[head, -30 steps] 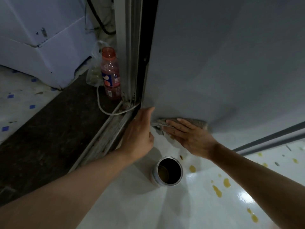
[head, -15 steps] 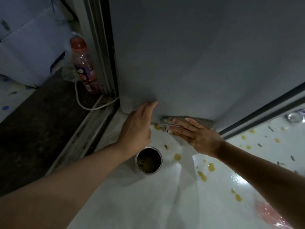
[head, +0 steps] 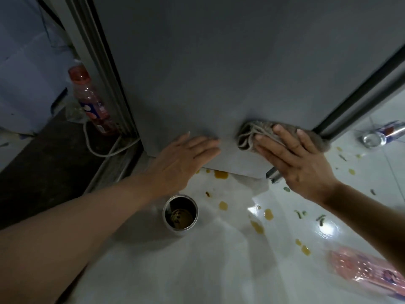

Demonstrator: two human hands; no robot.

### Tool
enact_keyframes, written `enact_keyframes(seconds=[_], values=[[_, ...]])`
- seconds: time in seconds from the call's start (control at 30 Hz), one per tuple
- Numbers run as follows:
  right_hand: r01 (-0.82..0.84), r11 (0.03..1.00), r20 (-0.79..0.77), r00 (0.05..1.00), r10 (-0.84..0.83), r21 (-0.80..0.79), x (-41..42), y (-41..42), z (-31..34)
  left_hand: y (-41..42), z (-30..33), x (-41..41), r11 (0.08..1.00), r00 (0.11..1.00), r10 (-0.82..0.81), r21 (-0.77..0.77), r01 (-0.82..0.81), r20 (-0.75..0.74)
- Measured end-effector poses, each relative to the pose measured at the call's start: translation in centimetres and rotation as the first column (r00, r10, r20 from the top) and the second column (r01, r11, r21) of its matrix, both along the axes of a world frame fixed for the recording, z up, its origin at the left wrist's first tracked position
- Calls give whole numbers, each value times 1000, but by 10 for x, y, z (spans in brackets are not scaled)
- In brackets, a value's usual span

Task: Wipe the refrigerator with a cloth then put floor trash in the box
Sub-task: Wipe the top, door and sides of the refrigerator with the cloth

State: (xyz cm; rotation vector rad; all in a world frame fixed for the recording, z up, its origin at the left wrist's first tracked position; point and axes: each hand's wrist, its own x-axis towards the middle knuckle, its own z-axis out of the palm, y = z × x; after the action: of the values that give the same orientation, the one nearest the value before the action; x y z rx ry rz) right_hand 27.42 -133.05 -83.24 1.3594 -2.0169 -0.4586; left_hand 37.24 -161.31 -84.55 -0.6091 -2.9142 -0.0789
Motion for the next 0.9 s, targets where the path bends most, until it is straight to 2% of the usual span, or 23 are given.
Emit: enact_keyframes(seconds=[0.07,0.2,0.3,0.37,0.43,0.53,0.63,0.7,0.8,0.9], values=[[15,1000,-11,1000,-15,14,0,-3,-24,2,-1,-5,996,999,-46,-79,48,19],[-62,974,72,996,47,220,-1,0,-72,10,-8,-8,988,996,-84,-125,86,21],[-100,938,132,989,59,331,1,0,-80,18,-6,-8,985,994,-107,-140,102,-32],[-155,925,202,975,88,346,4,-1,-74,23,-2,-8,984,991,-121,-140,112,-56],[-179,955,264,958,114,238,7,3,-58,24,4,-9,984,988,-128,-137,116,-87],[-164,987,262,952,159,-6,11,11,-25,23,13,-12,981,974,-122,-169,90,-188],[-130,971,214,962,173,-202,16,24,11,20,17,-13,978,959,-95,-204,40,-268],[-60,948,190,974,124,-312,17,40,30,19,17,-13,970,949,-108,-240,36,-298],[-30,946,191,977,96,-322,18,50,36,21,12,-15,959,936,-157,-275,68,-314],[-36,947,180,979,98,-318,17,37,13,27,1,-18,954,929,-185,-283,93,-319]])
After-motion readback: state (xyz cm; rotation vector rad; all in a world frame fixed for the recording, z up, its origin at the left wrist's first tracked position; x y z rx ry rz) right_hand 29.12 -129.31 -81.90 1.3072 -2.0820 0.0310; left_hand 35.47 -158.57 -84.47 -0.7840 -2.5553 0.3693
